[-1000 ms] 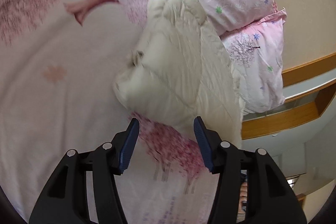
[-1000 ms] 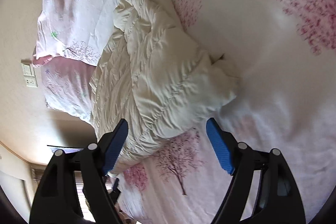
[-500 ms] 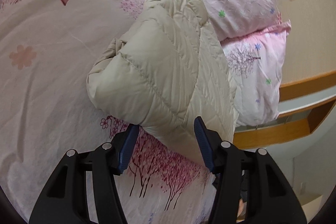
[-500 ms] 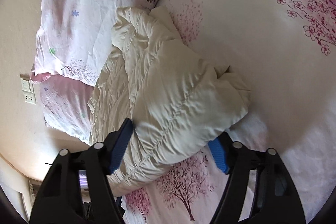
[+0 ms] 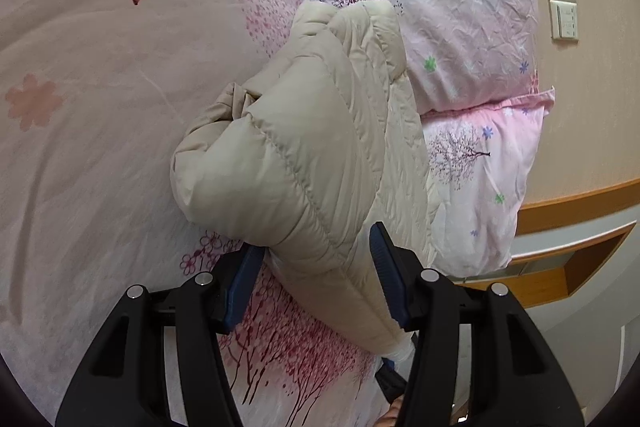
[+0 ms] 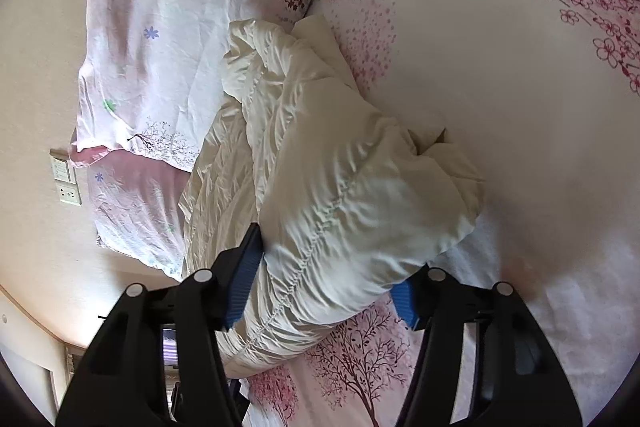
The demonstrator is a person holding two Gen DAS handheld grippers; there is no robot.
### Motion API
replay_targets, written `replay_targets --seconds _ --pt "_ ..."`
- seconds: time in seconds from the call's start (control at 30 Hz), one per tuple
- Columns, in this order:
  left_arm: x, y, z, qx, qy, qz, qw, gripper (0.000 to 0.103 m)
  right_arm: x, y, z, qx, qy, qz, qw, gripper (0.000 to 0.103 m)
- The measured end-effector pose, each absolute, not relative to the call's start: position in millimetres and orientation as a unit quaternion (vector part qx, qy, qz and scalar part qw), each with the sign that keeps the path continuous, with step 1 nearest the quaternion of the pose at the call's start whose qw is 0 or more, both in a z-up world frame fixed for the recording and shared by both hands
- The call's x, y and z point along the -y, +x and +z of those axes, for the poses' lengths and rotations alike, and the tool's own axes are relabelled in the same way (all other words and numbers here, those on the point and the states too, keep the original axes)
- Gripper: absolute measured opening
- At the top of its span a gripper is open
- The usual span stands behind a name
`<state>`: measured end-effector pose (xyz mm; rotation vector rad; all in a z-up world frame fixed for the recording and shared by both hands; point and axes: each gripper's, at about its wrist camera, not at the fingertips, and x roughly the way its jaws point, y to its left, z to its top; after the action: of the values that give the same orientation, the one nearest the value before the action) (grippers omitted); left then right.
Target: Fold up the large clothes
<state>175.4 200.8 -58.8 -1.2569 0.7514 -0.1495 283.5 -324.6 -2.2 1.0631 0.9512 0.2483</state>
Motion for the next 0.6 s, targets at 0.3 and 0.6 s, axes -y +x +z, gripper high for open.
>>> replay_targets --seconds 0.3,0.6 --pt "-203.6 178.7 -63.4 -0.334 -0.592 -0.059 0.731 0.045 324.9 283.2 -4.9 -0.435 0.491 0.119 0.746 0.048" --pt "-208.1 174.7 -62.9 -0.324 -0.594 -0.071 0.733 0.019 321.8 283.4 -3.1 -0.427 0.482 0.135 0.753 0.026"
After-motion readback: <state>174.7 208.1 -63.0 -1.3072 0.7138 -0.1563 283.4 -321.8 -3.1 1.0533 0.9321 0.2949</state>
